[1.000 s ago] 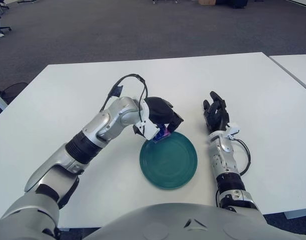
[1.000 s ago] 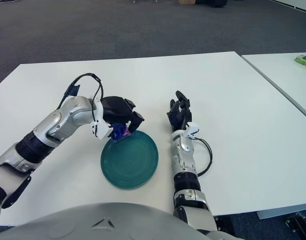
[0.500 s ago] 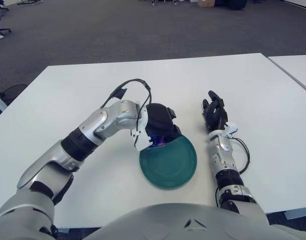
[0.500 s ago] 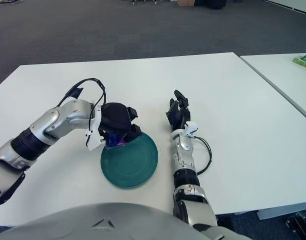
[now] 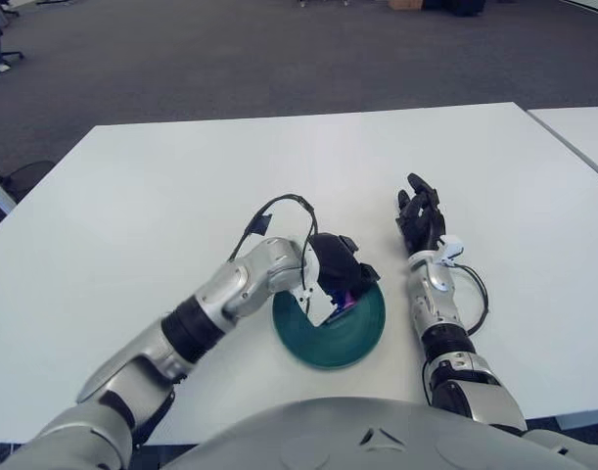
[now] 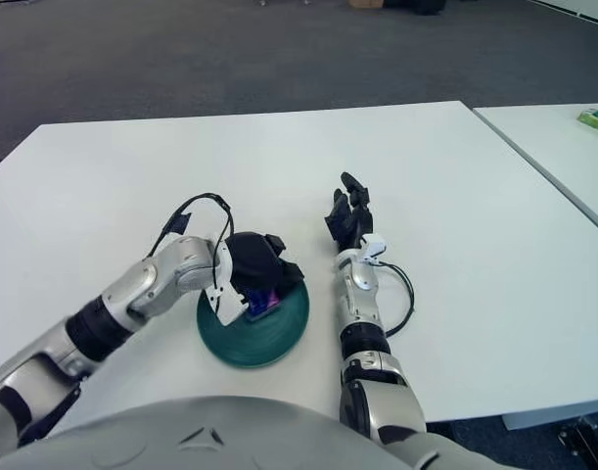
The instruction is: Put the gum into the plate.
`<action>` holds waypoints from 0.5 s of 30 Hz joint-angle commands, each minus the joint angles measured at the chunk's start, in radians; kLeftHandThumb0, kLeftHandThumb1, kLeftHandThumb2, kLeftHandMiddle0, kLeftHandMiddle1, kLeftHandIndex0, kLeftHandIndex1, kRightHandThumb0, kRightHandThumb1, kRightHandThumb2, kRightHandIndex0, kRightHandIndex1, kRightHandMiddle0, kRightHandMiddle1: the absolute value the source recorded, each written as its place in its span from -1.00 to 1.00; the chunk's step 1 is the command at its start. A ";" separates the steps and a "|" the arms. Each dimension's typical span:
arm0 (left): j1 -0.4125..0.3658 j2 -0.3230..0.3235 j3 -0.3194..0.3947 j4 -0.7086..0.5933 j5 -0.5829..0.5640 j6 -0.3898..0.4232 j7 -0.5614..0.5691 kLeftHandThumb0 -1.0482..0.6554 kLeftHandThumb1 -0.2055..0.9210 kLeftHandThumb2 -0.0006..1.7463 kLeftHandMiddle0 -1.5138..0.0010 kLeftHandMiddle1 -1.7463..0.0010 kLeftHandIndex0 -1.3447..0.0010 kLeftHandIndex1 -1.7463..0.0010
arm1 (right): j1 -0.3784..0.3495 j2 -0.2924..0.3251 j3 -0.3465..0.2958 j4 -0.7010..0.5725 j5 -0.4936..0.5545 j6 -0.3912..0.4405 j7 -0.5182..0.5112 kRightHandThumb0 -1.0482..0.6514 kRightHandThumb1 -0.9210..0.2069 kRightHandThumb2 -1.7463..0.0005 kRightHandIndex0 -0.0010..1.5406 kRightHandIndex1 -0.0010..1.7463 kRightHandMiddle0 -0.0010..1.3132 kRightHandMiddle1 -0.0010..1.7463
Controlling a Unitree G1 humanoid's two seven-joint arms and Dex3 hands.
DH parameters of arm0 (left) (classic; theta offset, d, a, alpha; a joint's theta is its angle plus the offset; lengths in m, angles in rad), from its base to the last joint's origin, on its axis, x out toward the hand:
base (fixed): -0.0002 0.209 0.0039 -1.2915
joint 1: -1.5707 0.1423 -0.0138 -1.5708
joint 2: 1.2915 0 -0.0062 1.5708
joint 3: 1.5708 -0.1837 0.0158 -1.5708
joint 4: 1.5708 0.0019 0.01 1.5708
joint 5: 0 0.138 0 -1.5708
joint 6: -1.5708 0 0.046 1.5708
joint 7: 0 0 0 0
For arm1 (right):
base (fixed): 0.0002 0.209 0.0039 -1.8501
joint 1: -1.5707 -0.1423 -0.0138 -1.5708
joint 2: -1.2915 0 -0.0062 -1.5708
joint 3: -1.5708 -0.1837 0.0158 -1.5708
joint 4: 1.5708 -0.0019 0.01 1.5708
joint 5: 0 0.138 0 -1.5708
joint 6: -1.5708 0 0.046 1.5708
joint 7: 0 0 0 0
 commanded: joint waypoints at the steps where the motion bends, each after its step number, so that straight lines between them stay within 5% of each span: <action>1: -0.094 -0.005 -0.014 0.136 0.028 -0.087 0.095 0.22 0.67 -0.13 0.54 -0.93 0.70 -0.90 | 0.098 0.009 -0.009 0.095 -0.009 0.110 -0.044 -0.60 -1.00 0.01 -0.64 -0.97 -1.00 -0.11; 3: -0.025 0.010 -0.025 0.131 0.010 -0.040 0.035 0.22 0.40 0.07 0.42 -0.97 0.50 -0.80 | 0.101 0.011 -0.008 0.094 -0.014 0.105 -0.048 -0.61 -1.00 0.01 -0.61 -0.97 -1.00 -0.07; 9: -0.082 0.014 -0.029 0.157 -0.061 -0.089 -0.014 0.22 0.09 0.26 0.28 -1.00 0.18 -0.60 | 0.138 0.031 0.022 0.019 -0.052 0.097 -0.074 -0.60 -1.00 0.00 -0.60 -0.97 -1.00 -0.11; 10: -0.079 0.038 0.001 0.144 -0.018 -0.190 0.165 0.22 0.08 0.27 0.28 -1.00 0.16 -0.60 | 0.150 0.041 0.032 -0.013 -0.061 0.106 -0.086 -0.59 -1.00 -0.01 -0.60 -0.97 -1.00 -0.12; 11: -0.076 0.057 0.025 0.132 0.013 -0.265 0.298 0.22 0.41 0.05 0.49 -1.00 0.42 -0.74 | 0.157 0.047 0.039 -0.034 -0.067 0.114 -0.094 -0.58 -1.00 -0.01 -0.60 -0.97 -1.00 -0.14; 13: -0.114 -0.006 -0.075 0.473 0.112 -0.322 0.553 0.22 0.76 -0.25 0.60 -0.85 0.62 -0.89 | 0.174 0.069 0.059 -0.097 -0.085 0.139 -0.122 -0.57 -1.00 -0.03 -0.60 -0.97 -1.00 -0.18; 15: -0.068 0.003 -0.041 0.443 0.015 -0.274 0.419 0.22 0.87 -0.38 0.55 -0.73 0.65 -0.92 | 0.178 0.072 0.065 -0.114 -0.090 0.146 -0.131 -0.56 -1.00 -0.04 -0.59 -0.98 -1.00 -0.20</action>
